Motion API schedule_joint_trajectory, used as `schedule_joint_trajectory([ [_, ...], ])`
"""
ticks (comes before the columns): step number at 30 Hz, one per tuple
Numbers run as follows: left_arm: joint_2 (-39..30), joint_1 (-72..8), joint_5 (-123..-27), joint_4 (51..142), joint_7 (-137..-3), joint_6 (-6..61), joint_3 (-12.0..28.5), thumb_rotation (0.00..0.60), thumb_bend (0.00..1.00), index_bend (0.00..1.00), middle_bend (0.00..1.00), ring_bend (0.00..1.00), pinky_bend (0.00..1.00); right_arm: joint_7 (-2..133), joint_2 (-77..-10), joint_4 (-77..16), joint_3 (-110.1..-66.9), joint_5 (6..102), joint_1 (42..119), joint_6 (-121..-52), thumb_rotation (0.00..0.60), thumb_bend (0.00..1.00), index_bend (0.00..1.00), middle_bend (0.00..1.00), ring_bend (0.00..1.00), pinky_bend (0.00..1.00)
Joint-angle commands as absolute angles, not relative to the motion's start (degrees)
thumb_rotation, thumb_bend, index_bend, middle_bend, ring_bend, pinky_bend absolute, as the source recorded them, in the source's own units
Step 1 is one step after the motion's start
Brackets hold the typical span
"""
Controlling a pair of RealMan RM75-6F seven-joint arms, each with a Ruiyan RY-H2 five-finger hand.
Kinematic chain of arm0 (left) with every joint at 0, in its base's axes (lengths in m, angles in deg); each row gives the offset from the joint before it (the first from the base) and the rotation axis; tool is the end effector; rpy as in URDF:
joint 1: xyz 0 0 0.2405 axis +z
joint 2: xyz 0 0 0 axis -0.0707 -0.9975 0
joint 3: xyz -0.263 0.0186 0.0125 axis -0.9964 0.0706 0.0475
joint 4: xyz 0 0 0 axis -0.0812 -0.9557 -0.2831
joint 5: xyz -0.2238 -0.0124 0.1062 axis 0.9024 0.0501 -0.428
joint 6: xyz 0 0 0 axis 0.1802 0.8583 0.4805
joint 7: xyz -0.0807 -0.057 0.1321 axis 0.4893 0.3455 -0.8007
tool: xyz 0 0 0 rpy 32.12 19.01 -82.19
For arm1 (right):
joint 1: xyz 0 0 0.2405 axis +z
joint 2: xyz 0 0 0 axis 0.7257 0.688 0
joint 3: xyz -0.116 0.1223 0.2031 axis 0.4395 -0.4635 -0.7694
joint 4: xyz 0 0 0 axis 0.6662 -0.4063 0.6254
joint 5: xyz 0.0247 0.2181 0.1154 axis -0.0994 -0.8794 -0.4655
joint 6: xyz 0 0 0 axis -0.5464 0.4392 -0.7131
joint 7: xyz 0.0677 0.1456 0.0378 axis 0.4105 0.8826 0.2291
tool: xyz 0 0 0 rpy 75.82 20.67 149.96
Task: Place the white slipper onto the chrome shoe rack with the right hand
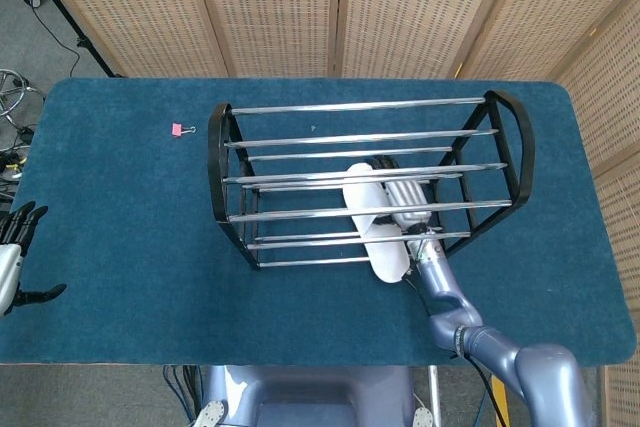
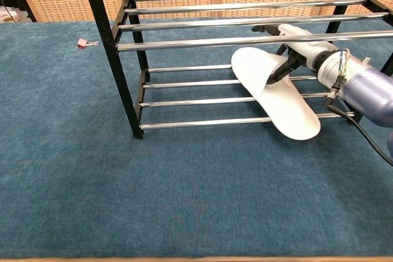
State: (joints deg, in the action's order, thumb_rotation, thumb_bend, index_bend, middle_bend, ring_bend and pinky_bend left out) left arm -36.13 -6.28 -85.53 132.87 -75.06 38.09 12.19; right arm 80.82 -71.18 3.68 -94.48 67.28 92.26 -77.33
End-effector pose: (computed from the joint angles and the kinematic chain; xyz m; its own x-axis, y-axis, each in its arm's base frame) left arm -0.3066 0.2312 0.1580 0.3741 0.1441 0.9161 0.9141 0.1095 -0.3905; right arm -0.1900 -0.4535 -0.0962 0.1461 -0.1634 0.9757 -0.9654 -0.2388 0.1046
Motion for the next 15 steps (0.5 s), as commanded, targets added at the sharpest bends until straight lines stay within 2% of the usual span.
schedule_joint_trajectory([
  [1,-36.18,-6.29,-85.66,132.88,-74.99,38.06,12.21,0.6,0.0,0.0,0.0,0.0,0.0,78.13,-69.17,-0.12,-94.28,66.73,91.3,-77.97,0.6,0.11,0.07,0.03,0.0,0.23],
  [11,-36.54,-5.9,-87.02,132.99,-74.25,38.71,12.47,0.6,0.0,0.0,0.0,0.0,0.0,73.62,-65.17,-10.21,-92.65,66.87,88.34,-80.64,0.6,0.11,0.09,0.03,0.0,0.23],
  [15,-36.66,-5.75,-87.48,133.12,-74.03,38.87,12.62,0.6,0.0,0.0,0.0,0.0,0.0,72.18,-64.96,-11.47,-92.29,67.09,87.6,-82.09,0.6,0.11,0.1,0.03,0.0,0.23],
])
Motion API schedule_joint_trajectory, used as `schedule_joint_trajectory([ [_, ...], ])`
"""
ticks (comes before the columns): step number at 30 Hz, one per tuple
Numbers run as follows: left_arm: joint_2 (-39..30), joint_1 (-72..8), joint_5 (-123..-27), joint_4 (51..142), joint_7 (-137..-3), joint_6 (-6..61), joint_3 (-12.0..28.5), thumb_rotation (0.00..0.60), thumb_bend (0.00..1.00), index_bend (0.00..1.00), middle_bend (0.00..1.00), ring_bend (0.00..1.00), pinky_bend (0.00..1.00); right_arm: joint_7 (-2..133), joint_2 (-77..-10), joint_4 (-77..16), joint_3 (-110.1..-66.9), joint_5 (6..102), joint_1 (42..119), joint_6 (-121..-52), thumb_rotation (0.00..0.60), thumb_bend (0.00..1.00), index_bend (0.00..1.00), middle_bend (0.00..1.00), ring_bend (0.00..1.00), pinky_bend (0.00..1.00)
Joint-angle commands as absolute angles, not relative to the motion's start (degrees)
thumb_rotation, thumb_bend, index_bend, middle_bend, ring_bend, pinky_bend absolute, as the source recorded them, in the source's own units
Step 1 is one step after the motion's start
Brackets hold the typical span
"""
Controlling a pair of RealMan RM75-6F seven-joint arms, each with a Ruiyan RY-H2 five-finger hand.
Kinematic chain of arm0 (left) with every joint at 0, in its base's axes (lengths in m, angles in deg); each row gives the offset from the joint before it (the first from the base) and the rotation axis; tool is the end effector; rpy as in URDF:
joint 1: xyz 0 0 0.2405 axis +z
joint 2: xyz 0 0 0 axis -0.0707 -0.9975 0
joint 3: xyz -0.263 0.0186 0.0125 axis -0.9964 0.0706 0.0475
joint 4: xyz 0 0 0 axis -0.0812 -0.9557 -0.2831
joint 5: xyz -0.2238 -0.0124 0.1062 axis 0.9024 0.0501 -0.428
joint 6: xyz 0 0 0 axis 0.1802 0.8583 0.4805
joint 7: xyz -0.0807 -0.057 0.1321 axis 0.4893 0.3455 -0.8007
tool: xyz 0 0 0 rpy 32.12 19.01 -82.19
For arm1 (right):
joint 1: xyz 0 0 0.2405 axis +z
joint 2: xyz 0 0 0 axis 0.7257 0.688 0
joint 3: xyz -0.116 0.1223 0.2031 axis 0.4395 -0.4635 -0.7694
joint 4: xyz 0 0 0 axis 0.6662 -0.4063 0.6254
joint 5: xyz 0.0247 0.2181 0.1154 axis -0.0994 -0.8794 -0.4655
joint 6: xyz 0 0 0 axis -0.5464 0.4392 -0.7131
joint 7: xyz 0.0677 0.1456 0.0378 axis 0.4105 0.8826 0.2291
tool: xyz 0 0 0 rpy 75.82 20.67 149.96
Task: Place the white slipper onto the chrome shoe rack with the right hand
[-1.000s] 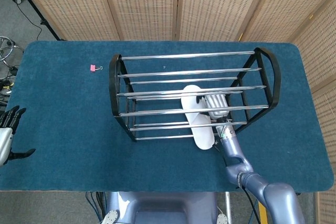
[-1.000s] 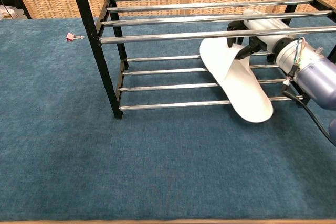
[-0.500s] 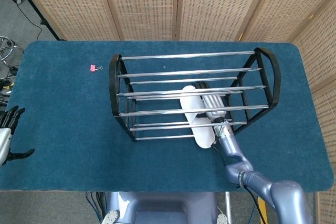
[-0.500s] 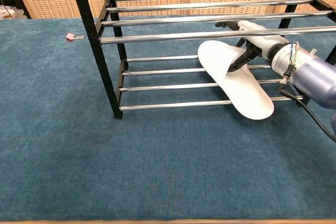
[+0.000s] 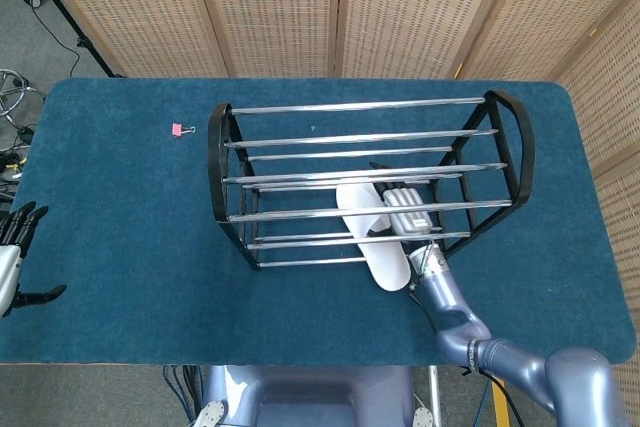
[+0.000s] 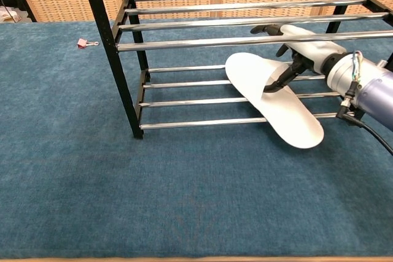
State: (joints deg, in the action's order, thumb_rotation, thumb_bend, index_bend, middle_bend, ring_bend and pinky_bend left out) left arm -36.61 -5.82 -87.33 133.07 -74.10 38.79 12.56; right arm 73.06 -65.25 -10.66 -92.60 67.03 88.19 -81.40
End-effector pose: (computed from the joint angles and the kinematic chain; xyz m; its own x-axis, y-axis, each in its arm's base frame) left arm -0.3039 0.2279 0.1599 0.3719 0.1370 0.9181 0.9182 0.0913 -0.3855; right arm -0.1809 -0.4219 -0.0868 0.1674 -0.1620 0.9725 -0.9514 -0.2853 0.1162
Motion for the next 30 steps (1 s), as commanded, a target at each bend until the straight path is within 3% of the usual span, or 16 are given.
schedule_joint_trajectory([
  [1,-36.7,-5.69,-87.58,133.17,-73.95,38.99,12.63,0.6,0.0,0.0,0.0,0.0,0.0,71.77,-64.9,-11.66,-92.27,66.97,87.47,-82.21,0.6,0.11,0.1,0.03,0.0,0.23],
  [18,-36.86,-5.44,-88.14,133.26,-73.67,39.4,12.67,0.6,0.0,0.0,0.0,0.0,0.0,68.44,-61.67,-18.37,-89.69,67.7,83.97,-84.48,0.6,0.11,0.07,0.0,0.0,0.17],
  [30,-36.66,-5.31,-88.85,133.59,-74.37,39.63,12.99,0.6,0.0,0.0,0.0,0.0,0.0,70.24,-55.42,-27.75,-83.93,73.2,79.39,-88.21,0.6,0.11,0.07,0.0,0.0,0.16],
])
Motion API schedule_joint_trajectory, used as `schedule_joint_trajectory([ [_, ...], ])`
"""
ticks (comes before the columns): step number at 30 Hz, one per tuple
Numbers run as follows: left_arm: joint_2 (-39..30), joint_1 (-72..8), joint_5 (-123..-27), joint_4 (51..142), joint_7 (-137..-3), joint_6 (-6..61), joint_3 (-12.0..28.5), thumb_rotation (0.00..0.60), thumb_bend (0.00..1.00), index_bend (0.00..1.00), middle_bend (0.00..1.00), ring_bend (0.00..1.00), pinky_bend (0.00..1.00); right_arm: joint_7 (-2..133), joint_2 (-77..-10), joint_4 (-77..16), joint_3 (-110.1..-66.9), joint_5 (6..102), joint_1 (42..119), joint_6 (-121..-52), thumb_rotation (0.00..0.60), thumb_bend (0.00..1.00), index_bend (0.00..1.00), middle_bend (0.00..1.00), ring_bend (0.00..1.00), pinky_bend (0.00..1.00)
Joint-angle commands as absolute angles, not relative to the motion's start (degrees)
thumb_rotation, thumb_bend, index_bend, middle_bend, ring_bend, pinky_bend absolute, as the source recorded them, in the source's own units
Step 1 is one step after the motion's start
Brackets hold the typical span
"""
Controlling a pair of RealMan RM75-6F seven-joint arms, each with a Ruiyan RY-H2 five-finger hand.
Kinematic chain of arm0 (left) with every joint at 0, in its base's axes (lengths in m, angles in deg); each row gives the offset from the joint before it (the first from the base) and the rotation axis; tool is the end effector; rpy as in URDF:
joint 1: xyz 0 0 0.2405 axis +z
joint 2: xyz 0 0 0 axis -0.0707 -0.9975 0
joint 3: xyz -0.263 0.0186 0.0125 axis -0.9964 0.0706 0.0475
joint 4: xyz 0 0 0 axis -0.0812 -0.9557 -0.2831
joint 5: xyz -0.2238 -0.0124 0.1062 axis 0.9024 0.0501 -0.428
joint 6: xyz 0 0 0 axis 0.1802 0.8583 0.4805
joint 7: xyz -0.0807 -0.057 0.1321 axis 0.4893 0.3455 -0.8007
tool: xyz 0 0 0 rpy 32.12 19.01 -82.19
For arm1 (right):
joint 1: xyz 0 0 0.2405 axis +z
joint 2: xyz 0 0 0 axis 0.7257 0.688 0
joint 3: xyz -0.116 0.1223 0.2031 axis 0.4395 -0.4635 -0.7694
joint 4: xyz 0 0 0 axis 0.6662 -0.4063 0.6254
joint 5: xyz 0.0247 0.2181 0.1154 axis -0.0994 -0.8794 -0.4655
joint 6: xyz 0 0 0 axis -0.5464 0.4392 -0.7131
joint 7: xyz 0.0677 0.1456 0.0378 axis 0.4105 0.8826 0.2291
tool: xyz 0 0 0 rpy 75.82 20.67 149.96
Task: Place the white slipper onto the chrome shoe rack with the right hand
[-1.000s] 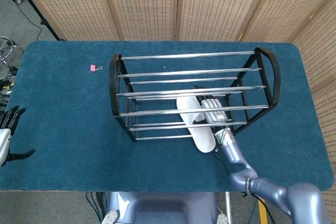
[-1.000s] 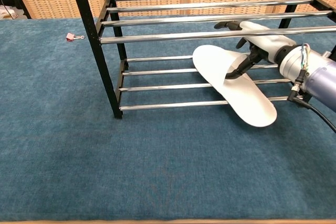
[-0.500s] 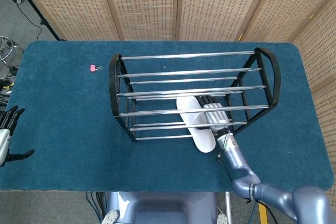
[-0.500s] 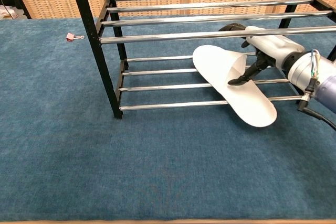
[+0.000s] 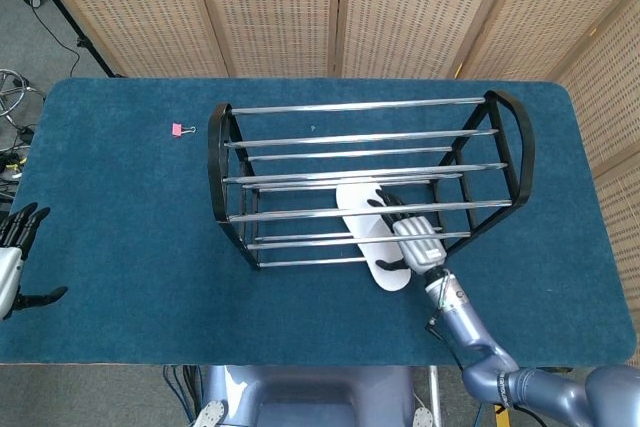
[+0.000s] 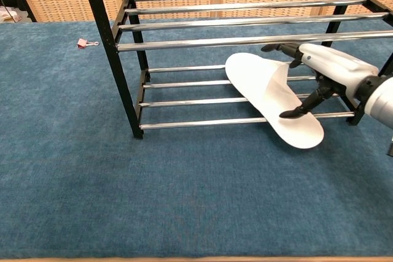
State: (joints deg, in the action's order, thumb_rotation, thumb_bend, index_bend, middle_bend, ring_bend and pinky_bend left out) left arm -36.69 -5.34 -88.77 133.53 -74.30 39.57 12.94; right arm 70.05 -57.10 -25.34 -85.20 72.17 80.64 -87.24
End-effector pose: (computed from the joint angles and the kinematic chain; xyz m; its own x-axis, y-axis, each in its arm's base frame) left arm -0.3005 0.2240 0.1592 0.3759 0.1330 0.9171 0.9187 0.0757 -0.3875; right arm -0.2004 -0.3547 -0.0740 0.2051 -0.2129 0.9553 -0.9288 -0.3502 0.1213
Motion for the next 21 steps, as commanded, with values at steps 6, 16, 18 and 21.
schedule_joint_trajectory([
  [6,-36.7,-5.09,-89.4,133.84,-74.42,40.06,13.12,0.6,0.0,0.0,0.0,0.0,0.0,70.39,-51.0,-34.01,-81.47,74.83,77.52,-88.65,0.6,0.11,0.08,0.0,0.0,0.15],
  [16,-36.81,-4.74,-90.49,134.12,-74.33,40.52,13.5,0.6,0.0,0.0,0.0,0.0,0.0,82.05,-40.62,-34.71,-71.37,90.87,75.69,-94.45,0.6,0.11,0.16,0.07,0.0,0.15],
  [18,-36.75,-4.62,-90.85,134.22,-74.53,40.74,13.63,0.6,0.0,0.0,0.0,0.0,0.0,85.71,-39.78,-31.21,-69.32,95.13,75.4,-97.73,0.6,0.11,0.19,0.09,0.0,0.15],
  [21,-36.66,-4.46,-91.2,134.37,-74.82,40.98,13.8,0.6,0.0,0.0,0.0,0.0,0.0,88.58,-40.25,-23.9,-67.66,99.24,74.02,-103.52,0.6,0.11,0.24,0.14,0.02,0.16],
])
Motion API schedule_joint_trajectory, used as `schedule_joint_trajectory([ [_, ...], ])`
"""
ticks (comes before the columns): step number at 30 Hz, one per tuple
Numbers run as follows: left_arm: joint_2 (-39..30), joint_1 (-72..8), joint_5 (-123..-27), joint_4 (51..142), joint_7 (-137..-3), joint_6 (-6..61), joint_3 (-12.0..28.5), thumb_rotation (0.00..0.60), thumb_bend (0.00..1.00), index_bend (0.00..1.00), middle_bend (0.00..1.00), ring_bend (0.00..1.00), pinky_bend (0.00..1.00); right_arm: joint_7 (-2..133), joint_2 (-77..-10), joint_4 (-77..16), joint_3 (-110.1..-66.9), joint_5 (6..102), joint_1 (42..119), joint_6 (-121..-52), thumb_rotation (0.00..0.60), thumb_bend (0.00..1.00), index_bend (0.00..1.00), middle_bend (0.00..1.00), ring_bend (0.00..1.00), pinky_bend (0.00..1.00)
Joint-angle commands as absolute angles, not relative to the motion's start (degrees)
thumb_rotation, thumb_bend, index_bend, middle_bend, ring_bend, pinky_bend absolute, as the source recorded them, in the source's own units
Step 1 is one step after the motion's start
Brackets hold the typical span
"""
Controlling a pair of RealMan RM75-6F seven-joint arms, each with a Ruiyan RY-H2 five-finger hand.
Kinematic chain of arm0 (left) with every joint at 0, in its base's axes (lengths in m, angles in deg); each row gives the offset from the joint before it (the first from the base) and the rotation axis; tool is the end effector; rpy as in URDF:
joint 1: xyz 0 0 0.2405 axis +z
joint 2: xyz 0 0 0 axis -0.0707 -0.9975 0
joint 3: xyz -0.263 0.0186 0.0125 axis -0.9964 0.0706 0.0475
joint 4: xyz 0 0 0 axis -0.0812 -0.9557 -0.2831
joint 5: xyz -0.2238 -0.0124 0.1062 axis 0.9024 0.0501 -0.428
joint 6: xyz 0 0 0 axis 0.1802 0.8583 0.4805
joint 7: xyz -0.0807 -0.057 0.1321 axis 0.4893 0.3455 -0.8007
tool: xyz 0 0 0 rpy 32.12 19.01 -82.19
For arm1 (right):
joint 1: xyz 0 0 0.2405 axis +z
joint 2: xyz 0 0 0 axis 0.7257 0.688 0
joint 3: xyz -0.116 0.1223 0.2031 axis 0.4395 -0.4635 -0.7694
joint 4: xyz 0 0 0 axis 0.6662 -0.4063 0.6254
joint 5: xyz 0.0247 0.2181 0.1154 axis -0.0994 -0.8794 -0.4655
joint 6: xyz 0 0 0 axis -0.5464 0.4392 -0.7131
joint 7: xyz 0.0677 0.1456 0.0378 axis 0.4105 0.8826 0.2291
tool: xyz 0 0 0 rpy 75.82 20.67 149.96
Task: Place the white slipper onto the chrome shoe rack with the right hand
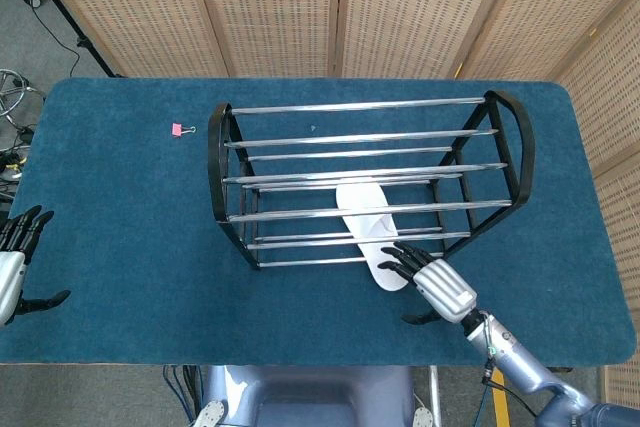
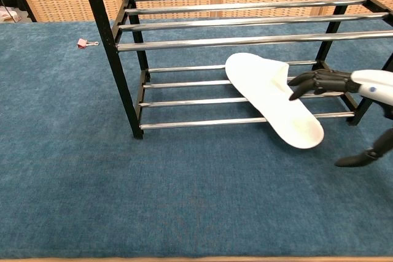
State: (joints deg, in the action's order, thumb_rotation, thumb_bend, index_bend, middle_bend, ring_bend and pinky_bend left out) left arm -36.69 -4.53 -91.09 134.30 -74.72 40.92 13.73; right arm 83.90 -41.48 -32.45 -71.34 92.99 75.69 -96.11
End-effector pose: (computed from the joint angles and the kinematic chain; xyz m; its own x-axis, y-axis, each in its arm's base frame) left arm -0.2949 0.2167 0.1573 0.3805 0.1279 0.9159 0.9196 0.0521 -0.3893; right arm -0.2451 -0.2726 -0.0196 0.2881 -0.3431 0.8940 -0.8270 -0.5599 0.0516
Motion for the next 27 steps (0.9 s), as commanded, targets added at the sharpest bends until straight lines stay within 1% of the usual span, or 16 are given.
schedule_joint_trajectory([
  [1,-36.62,-4.42,-91.29,134.43,-74.9,41.06,13.84,0.6,0.0,0.0,0.0,0.0,0.0,89.28,-40.58,-21.52,-67.46,99.92,73.33,-105.53,0.6,0.11,0.26,0.16,0.04,0.17],
  [4,-36.59,-4.29,-91.57,134.7,-75.2,41.34,13.93,0.6,0.0,0.0,0.0,0.0,0.0,92.05,-41.48,-14.18,-66.97,100.88,70.89,-111.26,0.6,0.11,0.3,0.2,0.08,0.2],
  [7,-36.66,-4.17,-91.78,134.97,-75.37,41.64,13.94,0.6,0.0,0.0,0.0,0.0,0.0,93.28,-41.57,-9.7,-66.82,100.66,68.91,-114.57,0.6,0.11,0.32,0.22,0.11,0.21],
  [10,-36.78,-3.74,-92.43,135.33,-75.42,42.55,14.03,0.6,0.0,0.0,0.0,0.0,0.0,90.59,-40.84,-5.32,-68.51,97.41,64.03,-120.07,0.6,0.11,0.33,0.22,0.12,0.21],
  [13,-36.85,-3.55,-92.92,135.43,-75.28,42.79,14.19,0.6,0.0,0.0,0.0,0.0,0.0,89.88,-40.49,-4.33,-70.37,93.46,60.45,-122.17,0.6,0.11,0.35,0.22,0.13,0.21],
  [15,-36.86,-3.47,-93.21,135.39,-75.25,42.88,14.29,0.6,0.0,0.0,0.0,0.0,0.0,89.59,-40.3,-4.53,-71.28,91.41,59.05,-122.13,0.6,0.11,0.4,0.22,0.15,0.21],
  [17,-36.86,-3.41,-93.46,135.37,-75.23,42.91,14.41,0.6,0.0,0.0,0.0,0.0,0.0,89.2,-39.83,-5.1,-71.87,89.61,57.97,-121.42,0.6,0.11,0.41,0.22,0.18,0.2],
  [18,-36.88,-3.35,-93.68,135.38,-75.2,42.92,14.52,0.6,0.0,0.0,0.0,0.0,0.0,88.89,-39.36,-5.9,-72.32,88.26,57.25,-120.75,0.6,0.11,0.39,0.21,0.18,0.19],
  [19,-36.92,-3.27,-94.03,135.34,-75.2,42.98,14.67,0.6,0.0,0.0,0.0,0.0,0.0,88.41,-38.6,-7.36,-72.98,86.43,56.44,-119.65,0.6,0.1,0.34,0.19,0.16,0.16],
  [20,-36.66,-2.88,-94.72,135.18,-75.4,44.19,14.57,0.6,0.0,0.0,0.0,0.0,0.0,89.33,-36.89,-10.24,-74.01,82.7,55.23,-117.01,0.6,0.08,0.29,0.15,0.13,0.14],
  [22,-36.08,-2.36,-95.67,134.64,-76.37,45.65,14.61,0.6,0.0,0.0,0.0,0.0,0.0,88.91,-33.22,-16.66,-74.58,79.98,54.87,-113.7,0.6,0.02,0.11,0.04,0.03,0.05],
  [24,-35.87,-2.03,-96.14,134.65,-76.71,46.19,14.8,0.6,0.0,0.0,0.0,0.0,0.0,87.69,-28.97,-24.44,-75.22,77.73,54.87,-110.93,0.6,0.0,0.02,0.0,0.0,0.01],
  [25,-35.96,-1.95,-96.26,134.76,-76.54,46.21,14.87,0.6,0.0,0.0,0.0,0.0,0.0,87.26,-27.18,-27.74,-75.55,76.91,54.88,-110.12,0.6,0.0,0.0,0.0,0.0,0.0],
  [27,-36.31,-1.85,-96.35,134.83,-75.99,46.19,14.91,0.6,0.0,0.0,0.0,0.0,0.0,85.26,-23.8,-34.45,-76.53,75.31,54.8,-109.3,0.6,0.0,0.0,0.0,0.0,0.0],
])
